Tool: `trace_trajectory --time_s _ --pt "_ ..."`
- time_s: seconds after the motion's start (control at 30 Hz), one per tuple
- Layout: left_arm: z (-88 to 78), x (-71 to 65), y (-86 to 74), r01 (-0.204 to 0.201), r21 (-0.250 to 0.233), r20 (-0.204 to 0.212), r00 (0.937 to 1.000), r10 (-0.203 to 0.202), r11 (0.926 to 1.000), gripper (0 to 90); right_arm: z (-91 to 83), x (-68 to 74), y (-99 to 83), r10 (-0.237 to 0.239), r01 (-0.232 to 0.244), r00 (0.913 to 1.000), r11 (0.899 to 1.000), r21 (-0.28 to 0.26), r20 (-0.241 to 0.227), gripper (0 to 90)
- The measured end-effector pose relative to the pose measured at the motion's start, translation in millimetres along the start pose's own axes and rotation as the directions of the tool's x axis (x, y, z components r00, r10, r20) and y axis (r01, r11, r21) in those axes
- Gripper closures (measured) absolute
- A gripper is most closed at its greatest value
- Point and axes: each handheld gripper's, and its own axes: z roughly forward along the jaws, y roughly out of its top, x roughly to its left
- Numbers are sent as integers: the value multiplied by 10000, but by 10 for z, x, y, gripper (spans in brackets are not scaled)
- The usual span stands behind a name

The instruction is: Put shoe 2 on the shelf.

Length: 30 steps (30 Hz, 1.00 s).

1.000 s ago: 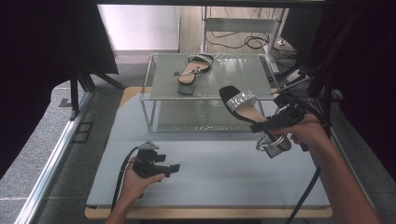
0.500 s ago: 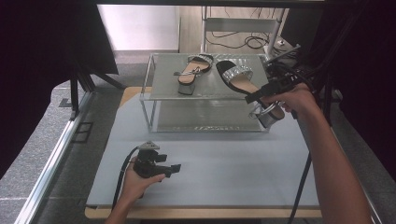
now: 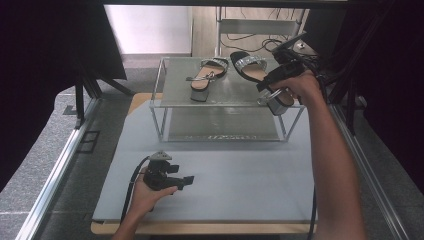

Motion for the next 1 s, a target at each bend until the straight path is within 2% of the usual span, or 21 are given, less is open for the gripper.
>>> trace_trajectory --time_s 0.17,0.33,0.37,0.47,0.73,0.9,1.0 --pt "-40 -22 7 -50 -126 10 10000 50 9999 210 167 -37 243 195 -201 9992 9996 181 353 430" --pt "-64 -39 9 -146 -152 -32 9999 146 9998 210 259 -54 390 355 -372 9973 9990 264 638 429" --pt "-66 -39 7 -147 -161 -41 9999 146 9998 210 314 -71 442 441 -470 9955 9983 330 838 429" --pt "-74 -32 1 -135 -184 -74 9999 134 9997 210 373 -102 475 572 -613 9940 9973 411 934 429" --pt "-108 8 -3 -34 -252 -131 9999 30 9997 210 571 -188 549 1178 -1270 9820 9904 542 1478 428" --pt "-117 3 -10 -47 -234 -161 9999 44 9997 210 673 -192 579 1529 -1654 9683 9850 483 1977 428" --pt "-123 4 -11 -61 -255 -166 9998 57 9997 210 717 -193 582 1625 -1763 9648 9831 499 2070 428"
